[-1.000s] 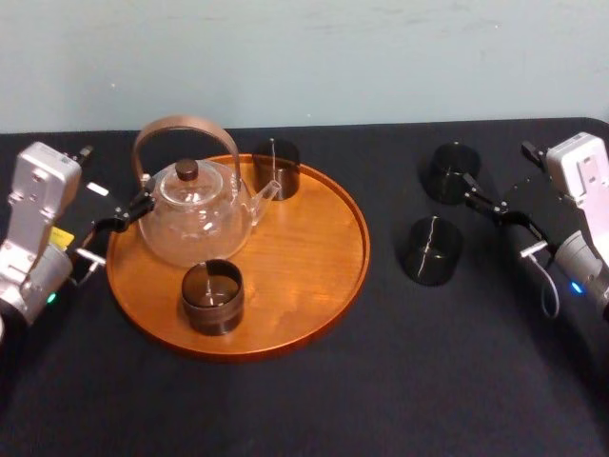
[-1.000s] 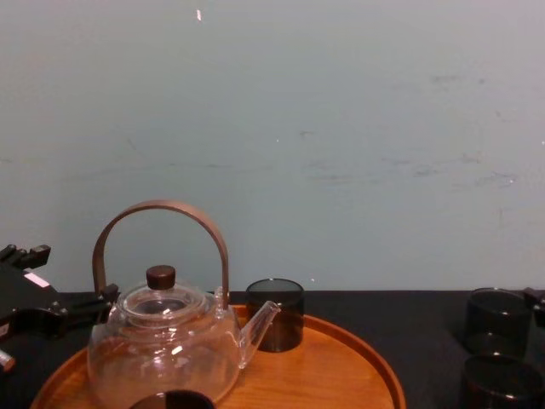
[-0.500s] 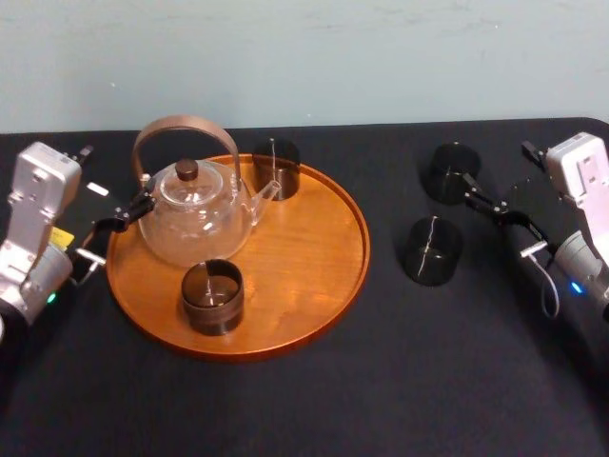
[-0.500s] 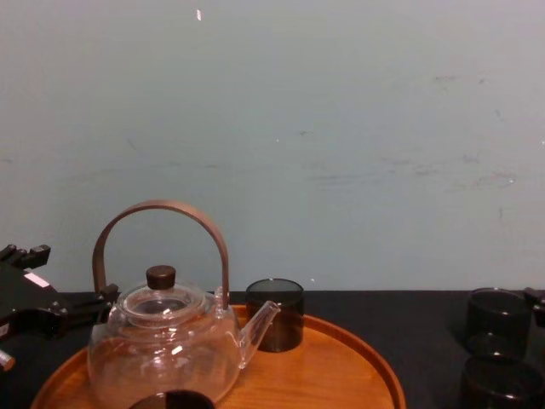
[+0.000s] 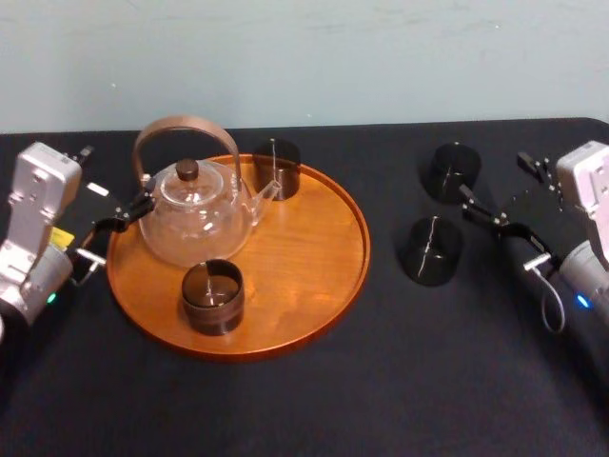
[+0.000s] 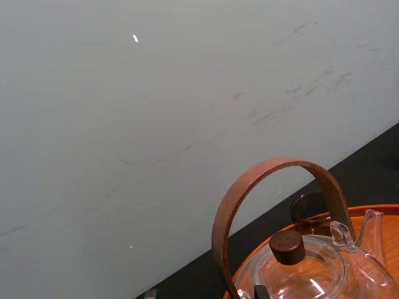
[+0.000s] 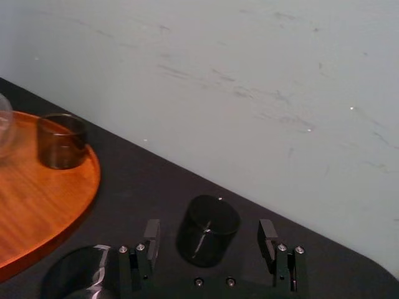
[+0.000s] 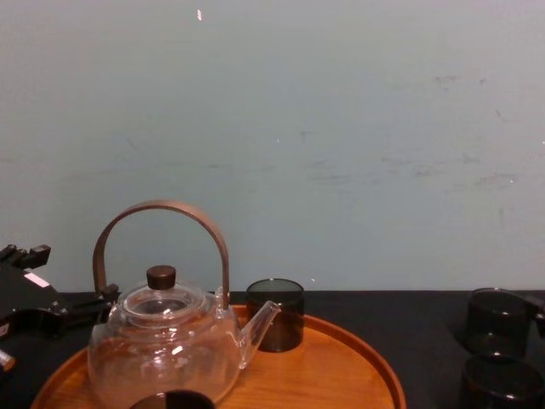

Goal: Pick up the glass from the table and place it on the tray.

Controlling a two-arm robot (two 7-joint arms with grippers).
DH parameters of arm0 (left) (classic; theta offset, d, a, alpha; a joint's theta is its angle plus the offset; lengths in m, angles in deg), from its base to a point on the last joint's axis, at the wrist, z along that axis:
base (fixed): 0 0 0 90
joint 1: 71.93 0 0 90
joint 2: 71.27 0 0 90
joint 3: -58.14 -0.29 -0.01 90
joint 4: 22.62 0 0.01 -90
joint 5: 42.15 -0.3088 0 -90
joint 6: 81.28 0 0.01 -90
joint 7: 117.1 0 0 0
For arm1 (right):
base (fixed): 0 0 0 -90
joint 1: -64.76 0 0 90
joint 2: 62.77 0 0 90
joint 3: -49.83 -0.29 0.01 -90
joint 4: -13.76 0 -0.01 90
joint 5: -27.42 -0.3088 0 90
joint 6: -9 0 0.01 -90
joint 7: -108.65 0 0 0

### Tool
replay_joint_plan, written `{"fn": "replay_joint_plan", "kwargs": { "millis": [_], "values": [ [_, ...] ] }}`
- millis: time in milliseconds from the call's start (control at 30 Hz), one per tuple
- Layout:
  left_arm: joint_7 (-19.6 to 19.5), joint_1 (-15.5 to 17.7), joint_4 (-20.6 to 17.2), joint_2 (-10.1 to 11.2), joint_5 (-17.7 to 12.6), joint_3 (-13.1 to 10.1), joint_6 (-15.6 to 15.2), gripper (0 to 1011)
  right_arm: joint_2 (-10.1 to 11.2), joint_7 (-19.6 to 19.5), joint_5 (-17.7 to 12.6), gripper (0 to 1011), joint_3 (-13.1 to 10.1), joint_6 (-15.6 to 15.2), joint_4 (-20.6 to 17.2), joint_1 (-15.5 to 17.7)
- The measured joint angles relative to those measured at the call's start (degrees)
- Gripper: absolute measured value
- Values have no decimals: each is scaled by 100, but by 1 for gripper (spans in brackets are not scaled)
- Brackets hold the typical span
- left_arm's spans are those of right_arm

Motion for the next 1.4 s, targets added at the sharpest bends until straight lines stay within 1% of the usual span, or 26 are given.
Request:
{"fn": "replay_joint_plan", "kwargs": {
  "millis": [100,200,233,367,433,533,733,933,1400],
  "values": [
    [0,0,0,0,0,0,0,1009,61,53,-43,1002,-63,11,-161,158],
    [0,0,0,0,0,0,0,1010,136,87,-62,1002,-136,41,-367,369],
    [0,0,0,0,0,0,0,1010,175,98,-63,1002,-168,59,-481,492],
    [0,0,0,0,0,0,0,1010,237,130,-74,1002,-234,71,-696,747],
    [0,0,0,0,0,0,0,1010,268,220,-146,1002,-276,84,-804,890],
    [0,0,0,0,0,0,0,1010,299,311,-223,1002,-322,83,-943,1066],
    [0,0,0,0,0,0,0,1010,326,409,-228,1002,-343,-20,-1111,1318],
    [0,0,0,0,0,0,0,1010,263,521,-214,1002,-344,-114,-1102,1377],
    [0,0,0,0,0,0,0,1009,-49,795,-121,1002,-339,-253,-769,1241]
  ]
}}
